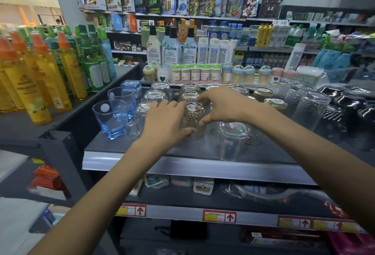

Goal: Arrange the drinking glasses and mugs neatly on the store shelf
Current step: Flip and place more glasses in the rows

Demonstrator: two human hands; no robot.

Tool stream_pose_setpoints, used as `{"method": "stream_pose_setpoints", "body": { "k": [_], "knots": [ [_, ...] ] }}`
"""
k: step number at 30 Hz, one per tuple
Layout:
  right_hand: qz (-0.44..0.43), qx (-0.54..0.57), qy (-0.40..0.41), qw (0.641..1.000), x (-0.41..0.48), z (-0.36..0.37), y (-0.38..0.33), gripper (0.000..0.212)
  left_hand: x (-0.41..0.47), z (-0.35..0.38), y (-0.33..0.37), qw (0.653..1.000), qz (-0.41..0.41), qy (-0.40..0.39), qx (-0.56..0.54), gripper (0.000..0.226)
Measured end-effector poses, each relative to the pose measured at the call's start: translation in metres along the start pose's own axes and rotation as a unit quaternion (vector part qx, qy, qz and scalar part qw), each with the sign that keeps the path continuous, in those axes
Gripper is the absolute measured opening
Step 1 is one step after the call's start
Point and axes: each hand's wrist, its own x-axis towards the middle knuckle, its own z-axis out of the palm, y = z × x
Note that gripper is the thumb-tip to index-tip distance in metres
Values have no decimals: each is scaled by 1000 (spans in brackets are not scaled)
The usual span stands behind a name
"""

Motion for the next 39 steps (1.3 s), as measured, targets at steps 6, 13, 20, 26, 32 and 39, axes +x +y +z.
{"method": "stream_pose_setpoints", "body": {
  "k": [6,13,20,26,32,39],
  "knots": [
    [12,22,10,1000,-1,5,-2,75,2,7,-1,1000,-1,-2,-18,79],
    [18,56,11,998,-5,6,0,81,-2,3,-2,999,-2,3,-34,78],
    [36,51,26,998,-2,13,2,82,-2,1,3,1000,-9,5,-16,74],
    [32,60,12,998,-7,6,3,76,-8,-8,0,999,-13,-6,-35,66],
    [16,69,34,997,-15,-14,4,60,-60,-14,-18,978,-68,111,-161,36],
    [5,39,-16,999,3,3,-15,85,-74,30,3,982,-9,58,-180,41]
  ]
}}
